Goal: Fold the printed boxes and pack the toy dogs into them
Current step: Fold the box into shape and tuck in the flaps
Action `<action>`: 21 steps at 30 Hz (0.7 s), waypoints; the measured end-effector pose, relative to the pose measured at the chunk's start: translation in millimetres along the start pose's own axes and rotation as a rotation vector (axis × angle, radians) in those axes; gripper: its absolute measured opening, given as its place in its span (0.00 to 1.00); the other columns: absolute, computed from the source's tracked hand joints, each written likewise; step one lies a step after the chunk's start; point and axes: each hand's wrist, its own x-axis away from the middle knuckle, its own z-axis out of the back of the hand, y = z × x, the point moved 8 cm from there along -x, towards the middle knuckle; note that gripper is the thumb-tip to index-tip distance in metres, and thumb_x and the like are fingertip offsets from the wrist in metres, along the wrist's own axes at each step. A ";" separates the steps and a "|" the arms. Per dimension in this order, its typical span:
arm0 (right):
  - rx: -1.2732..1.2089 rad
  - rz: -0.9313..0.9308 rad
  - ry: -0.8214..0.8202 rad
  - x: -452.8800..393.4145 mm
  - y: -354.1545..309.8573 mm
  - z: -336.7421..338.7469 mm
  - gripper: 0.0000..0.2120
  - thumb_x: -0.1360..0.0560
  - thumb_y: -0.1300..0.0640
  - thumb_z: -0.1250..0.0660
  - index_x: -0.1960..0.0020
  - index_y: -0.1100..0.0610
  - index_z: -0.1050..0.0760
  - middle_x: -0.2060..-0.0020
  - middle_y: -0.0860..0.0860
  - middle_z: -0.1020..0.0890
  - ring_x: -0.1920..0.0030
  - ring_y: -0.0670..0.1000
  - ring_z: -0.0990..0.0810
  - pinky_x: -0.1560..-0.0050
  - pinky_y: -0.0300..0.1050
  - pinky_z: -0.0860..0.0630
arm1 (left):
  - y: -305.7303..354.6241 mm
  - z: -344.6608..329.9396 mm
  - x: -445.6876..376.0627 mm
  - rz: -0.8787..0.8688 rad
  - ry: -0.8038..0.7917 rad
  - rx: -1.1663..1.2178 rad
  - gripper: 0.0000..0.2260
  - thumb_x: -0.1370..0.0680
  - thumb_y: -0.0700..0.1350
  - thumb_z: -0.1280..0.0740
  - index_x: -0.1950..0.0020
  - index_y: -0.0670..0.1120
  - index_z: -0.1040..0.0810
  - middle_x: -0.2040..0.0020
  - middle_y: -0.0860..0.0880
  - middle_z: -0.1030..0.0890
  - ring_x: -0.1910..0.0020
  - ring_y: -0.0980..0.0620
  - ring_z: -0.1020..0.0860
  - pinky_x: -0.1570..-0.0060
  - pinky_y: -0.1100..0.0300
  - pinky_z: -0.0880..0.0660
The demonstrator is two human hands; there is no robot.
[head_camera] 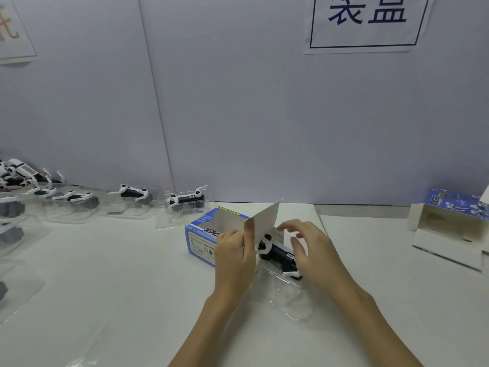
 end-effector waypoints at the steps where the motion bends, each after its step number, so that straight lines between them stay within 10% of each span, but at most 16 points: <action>1: 0.050 0.071 -0.024 1.8 -10.1 -3.2 0.21 0.19 0.65 0.40 0.39 0.41 0.22 0.41 0.41 0.21 0.41 0.49 0.23 0.39 0.47 0.28 | -1.7 -0.8 0.1 0.015 -0.006 0.009 0.29 0.16 0.64 0.50 0.70 0.49 0.35 0.69 0.52 0.28 0.60 0.50 0.29 0.60 0.57 0.36; 13: 0.249 0.038 -0.185 -4.3 -6.1 -24.4 0.27 0.20 0.63 0.41 0.38 0.33 0.20 0.27 0.47 0.31 0.30 0.51 0.32 0.31 0.50 0.35 | 1.7 -1.9 3.1 0.110 -0.044 0.104 0.35 0.17 0.67 0.52 0.66 0.43 0.23 0.67 0.54 0.23 0.56 0.46 0.27 0.56 0.52 0.30; 17: -0.150 0.042 0.274 4.6 -3.7 2.5 0.17 0.23 0.70 0.39 0.51 0.50 0.19 0.44 0.46 0.23 0.42 0.46 0.22 0.43 0.47 0.24 | 12.0 -9.8 6.8 0.114 -0.135 0.234 0.29 0.17 0.64 0.49 0.69 0.44 0.32 0.74 0.58 0.30 0.65 0.49 0.33 0.60 0.55 0.36; 21: -0.382 -0.219 0.551 16.8 20.5 7.7 0.07 0.23 0.56 0.42 0.49 0.44 0.35 0.52 0.46 0.20 0.51 0.50 0.20 0.55 0.53 0.25 | 47.7 -31.0 26.2 -0.115 -0.284 0.152 0.23 0.14 0.59 0.48 0.69 0.60 0.34 0.70 0.62 0.29 0.65 0.58 0.32 0.57 0.64 0.37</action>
